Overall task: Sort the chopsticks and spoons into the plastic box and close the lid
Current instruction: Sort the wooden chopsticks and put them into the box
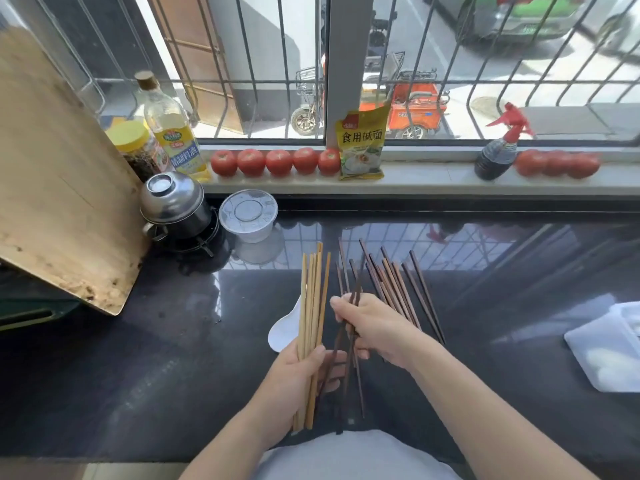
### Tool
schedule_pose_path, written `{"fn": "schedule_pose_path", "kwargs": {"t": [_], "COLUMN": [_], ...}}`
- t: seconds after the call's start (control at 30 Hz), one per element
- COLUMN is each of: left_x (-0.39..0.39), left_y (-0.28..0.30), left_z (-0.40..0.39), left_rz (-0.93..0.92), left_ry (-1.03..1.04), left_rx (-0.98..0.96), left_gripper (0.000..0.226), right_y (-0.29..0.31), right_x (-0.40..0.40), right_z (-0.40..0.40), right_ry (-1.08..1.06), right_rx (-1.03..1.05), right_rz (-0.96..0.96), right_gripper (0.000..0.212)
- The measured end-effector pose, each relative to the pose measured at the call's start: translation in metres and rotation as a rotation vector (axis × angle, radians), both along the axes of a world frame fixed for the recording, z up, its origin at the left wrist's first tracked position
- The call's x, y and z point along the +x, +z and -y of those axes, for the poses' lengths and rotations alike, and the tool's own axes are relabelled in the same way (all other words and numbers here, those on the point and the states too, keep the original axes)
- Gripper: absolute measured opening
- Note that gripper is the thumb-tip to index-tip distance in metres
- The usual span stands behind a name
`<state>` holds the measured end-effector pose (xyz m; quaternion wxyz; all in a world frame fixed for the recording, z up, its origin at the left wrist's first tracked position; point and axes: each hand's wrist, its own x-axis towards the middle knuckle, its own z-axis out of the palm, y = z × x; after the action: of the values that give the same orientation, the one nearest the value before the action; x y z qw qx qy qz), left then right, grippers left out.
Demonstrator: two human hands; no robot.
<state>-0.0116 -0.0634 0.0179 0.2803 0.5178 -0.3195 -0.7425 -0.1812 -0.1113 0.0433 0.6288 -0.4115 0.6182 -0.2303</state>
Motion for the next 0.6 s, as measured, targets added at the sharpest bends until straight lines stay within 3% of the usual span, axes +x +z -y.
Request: {"fn": "schedule_pose_path", "kwargs": {"t": [0.13,0.33,0.5,0.6], "left_x": [0.006,0.008,0.003,0.003], "left_y": [0.001,-0.007,-0.005,-0.011], "left_z": [0.002,0.003,-0.002,0.0], "left_rz": [-0.133,-0.179,-0.123,-0.042], "left_ry": [-0.047,-0.083,-0.142,-0.023], "left_rx": [0.026,-0.009,-0.019,0.002], "left_gripper": [0.027,0.038,0.015,0.01], "right_y": [0.003,-0.016,-0.018,-0.022], "right_x": [0.013,0.022,0.028,0.024], "right_z": [0.008,0.007,0.003,0.006], "right_ry": [0.085,0.106,0.194,0.313], "right_rx": [-0.05,-0.223,-0.101,-0.024], "right_rz": [0.082,-0.12,-0.116,0.043], "right_gripper": [0.038,0.038,0.04,0.032]}}
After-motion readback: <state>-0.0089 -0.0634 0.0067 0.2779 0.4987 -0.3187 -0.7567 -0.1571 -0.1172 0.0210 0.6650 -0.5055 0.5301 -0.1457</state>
